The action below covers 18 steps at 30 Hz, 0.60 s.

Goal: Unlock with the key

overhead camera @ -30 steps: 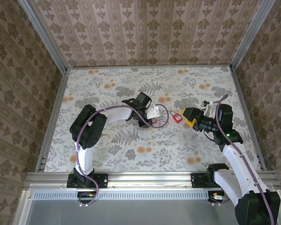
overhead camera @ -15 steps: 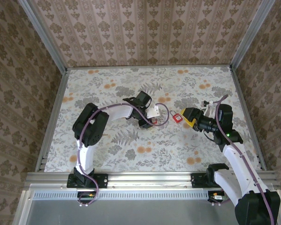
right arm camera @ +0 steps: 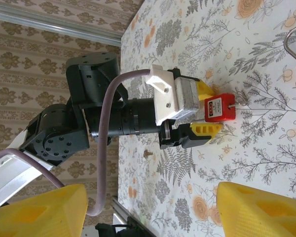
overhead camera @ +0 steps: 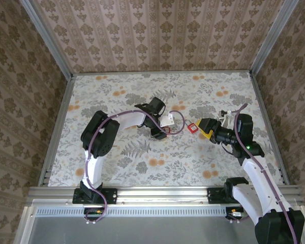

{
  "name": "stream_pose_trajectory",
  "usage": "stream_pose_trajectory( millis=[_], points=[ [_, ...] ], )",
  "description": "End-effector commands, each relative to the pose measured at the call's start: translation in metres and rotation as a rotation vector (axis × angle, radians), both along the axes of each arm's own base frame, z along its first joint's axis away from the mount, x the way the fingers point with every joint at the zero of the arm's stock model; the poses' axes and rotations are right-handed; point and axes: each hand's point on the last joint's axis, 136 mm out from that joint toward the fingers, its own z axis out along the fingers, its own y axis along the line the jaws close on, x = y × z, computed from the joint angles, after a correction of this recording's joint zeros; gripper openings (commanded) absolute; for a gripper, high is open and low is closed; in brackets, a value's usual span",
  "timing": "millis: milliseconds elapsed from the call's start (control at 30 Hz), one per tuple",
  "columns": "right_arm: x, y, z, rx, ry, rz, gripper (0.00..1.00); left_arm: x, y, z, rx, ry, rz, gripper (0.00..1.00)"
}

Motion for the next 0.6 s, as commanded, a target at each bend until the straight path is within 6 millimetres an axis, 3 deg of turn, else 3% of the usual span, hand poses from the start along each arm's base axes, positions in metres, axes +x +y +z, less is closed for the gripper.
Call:
stream_pose_trajectory(
  millis=[0, 200, 333, 433, 567],
  points=[
    [-0.003, -0.002, 0.011, -0.021, -0.032, 0.005, 0.7, -0.002, 0.005, 0.002, 0.028, -0.023, -0.002, 0.63],
    [-0.002, -0.005, 0.01, -0.054, -0.03, -0.012, 0.7, 0.007, 0.006, 0.083, -0.104, -0.175, 0.072, 0.75],
    [-0.001, 0.001, 0.012, -0.087, -0.046, -0.006, 0.69, 0.017, 0.027, 0.135, -0.219, -0.308, 0.244, 0.76],
    [-0.002, 0.012, 0.01, -0.124, -0.055, 0.02, 0.69, 0.034, 0.07, 0.16, -0.31, -0.447, 0.554, 0.76],
    [-0.002, 0.027, -0.002, -0.223, -0.042, 0.063, 0.68, 0.031, 0.159, 0.171, -0.376, -0.506, 1.046, 0.79]
  ],
)
